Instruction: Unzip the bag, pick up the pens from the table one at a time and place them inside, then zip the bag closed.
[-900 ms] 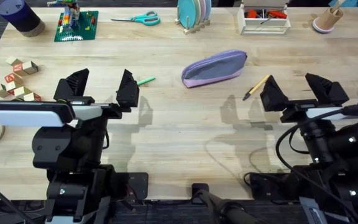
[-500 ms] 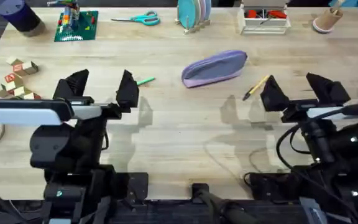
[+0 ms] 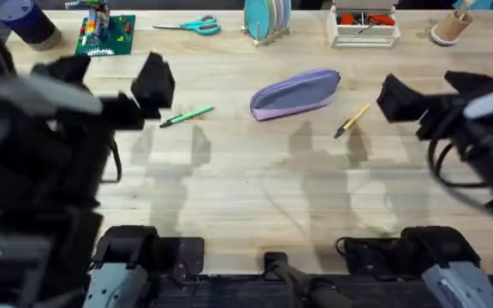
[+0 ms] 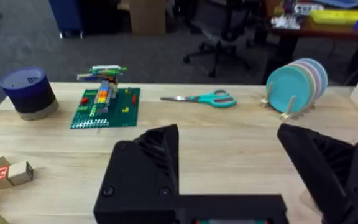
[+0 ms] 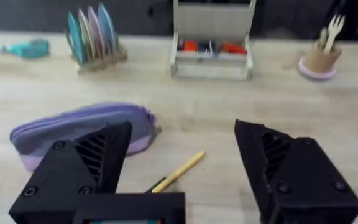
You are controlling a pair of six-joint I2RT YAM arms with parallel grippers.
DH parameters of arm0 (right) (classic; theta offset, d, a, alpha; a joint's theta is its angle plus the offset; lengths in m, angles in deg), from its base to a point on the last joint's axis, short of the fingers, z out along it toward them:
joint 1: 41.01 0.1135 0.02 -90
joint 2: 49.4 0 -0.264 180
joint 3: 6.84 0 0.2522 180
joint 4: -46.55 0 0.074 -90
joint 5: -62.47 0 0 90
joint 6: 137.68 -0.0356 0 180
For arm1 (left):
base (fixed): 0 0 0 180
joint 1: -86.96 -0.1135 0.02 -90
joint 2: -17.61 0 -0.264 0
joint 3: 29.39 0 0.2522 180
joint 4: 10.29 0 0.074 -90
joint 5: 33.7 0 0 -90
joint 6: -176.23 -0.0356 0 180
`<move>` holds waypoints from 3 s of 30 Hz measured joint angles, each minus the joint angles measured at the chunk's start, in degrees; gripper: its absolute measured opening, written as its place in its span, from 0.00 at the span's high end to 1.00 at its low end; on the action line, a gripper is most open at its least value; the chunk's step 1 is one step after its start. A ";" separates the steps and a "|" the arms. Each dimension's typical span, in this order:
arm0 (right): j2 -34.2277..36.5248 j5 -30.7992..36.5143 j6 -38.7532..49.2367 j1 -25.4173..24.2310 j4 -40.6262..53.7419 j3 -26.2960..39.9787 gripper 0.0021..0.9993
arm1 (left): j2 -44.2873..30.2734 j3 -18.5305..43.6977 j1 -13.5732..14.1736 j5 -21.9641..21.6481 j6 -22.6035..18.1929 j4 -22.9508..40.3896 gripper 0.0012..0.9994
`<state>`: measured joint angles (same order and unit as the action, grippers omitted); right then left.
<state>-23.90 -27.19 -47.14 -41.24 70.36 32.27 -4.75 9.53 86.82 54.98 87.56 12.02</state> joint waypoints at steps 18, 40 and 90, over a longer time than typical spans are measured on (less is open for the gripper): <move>32.04 -0.19 0.13 0.00 33.27 40.91 0.00 | -32.39 35.35 0.00 6.51 0.24 22.66 0.01; 33.03 -1.29 0.13 0.00 34.13 41.57 0.00 | -36.25 41.34 0.00 15.46 -7.21 33.52 0.01; 33.03 -1.29 0.15 0.00 33.49 41.58 0.00 | -50.72 41.34 0.00 58.77 -44.31 35.41 0.01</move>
<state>9.12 -28.49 -46.99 -41.24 103.86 73.85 -55.47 50.87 86.82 113.75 43.25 47.43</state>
